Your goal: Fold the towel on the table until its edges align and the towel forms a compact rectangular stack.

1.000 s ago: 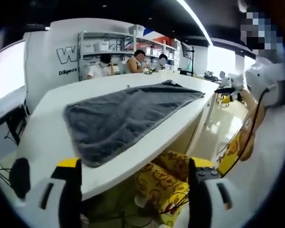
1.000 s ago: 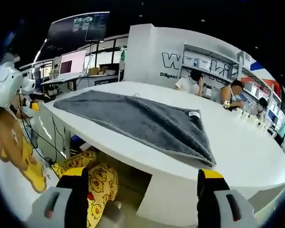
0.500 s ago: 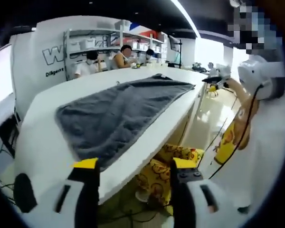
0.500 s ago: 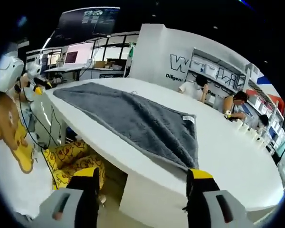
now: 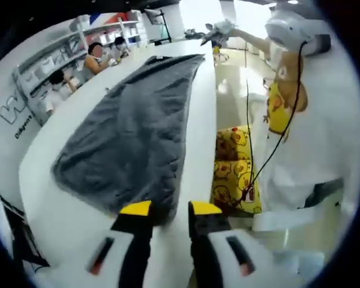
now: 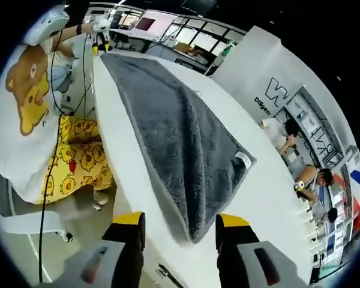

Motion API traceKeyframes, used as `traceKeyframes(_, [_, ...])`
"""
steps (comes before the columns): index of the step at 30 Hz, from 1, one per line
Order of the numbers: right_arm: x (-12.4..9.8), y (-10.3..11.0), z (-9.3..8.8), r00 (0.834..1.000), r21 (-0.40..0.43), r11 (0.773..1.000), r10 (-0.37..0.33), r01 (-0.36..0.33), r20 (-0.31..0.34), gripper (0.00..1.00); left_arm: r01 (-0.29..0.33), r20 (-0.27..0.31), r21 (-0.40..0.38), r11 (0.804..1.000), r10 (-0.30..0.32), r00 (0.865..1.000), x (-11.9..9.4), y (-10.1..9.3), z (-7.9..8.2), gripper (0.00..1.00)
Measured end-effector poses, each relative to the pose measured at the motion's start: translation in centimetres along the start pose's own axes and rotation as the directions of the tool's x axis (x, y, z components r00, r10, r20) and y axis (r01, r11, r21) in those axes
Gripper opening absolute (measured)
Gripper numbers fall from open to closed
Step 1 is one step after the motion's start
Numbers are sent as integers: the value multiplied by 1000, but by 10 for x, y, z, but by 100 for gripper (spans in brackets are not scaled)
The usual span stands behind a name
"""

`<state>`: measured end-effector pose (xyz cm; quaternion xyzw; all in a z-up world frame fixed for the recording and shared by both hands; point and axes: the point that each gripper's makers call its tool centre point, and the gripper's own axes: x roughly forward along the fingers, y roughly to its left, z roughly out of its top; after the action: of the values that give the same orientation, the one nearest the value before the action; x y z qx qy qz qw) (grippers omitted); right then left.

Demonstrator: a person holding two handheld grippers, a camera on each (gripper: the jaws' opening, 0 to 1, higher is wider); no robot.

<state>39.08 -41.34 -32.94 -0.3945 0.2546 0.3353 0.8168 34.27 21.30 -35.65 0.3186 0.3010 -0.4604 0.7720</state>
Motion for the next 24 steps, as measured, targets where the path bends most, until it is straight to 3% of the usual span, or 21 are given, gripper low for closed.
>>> traceKeyframes(3, [5,-2,0,1000,-11,1000,18,-18,4,42,17,-12,0,1000,-17,1000,3,-2,0,21])
traceKeyframes(8, [20,4,-8,993,-48,992,111,-113,-38,41,37,-56,2,999,-37,998,8,-1,-6,15])
traceKeyframes(16, [31,3,-18,985,-48,985,163,-166,-61,31,63,-58,-30,998,-65,996,9,-1,-10,6])
traceKeyframes(24, [39,1,-31,982,-62,983,171,-176,-77,6,48,-48,-55,997,-51,998,2,0,-16,4])
